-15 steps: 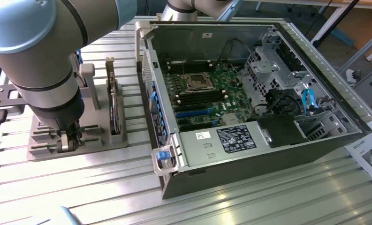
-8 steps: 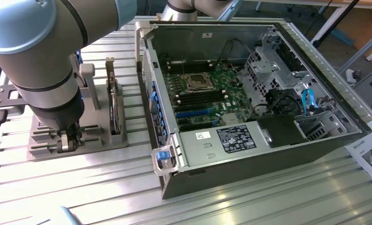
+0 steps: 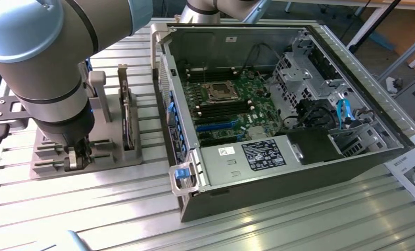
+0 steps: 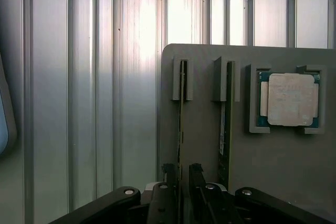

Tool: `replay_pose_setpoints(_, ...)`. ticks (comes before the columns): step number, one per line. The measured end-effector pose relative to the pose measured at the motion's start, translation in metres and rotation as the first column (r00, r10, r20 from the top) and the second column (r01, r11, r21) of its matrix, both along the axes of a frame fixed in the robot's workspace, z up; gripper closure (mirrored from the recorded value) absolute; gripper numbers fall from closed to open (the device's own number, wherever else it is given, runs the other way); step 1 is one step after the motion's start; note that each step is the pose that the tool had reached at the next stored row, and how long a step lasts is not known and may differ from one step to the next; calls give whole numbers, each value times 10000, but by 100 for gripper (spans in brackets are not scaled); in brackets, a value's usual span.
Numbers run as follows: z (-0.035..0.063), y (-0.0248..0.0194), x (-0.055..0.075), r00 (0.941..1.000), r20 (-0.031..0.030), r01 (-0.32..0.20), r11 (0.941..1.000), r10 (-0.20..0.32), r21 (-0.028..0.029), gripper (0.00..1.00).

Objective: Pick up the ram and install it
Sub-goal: 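Pick up the ram and move it above insertion slot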

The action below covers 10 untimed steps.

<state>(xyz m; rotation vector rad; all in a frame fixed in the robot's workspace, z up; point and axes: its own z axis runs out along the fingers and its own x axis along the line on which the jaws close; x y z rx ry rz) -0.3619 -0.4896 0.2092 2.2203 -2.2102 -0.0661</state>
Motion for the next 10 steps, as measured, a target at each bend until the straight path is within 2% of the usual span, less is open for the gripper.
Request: replay_pose_setpoints(10,-6,0,0,10000,2,0,10000,0,2,75)
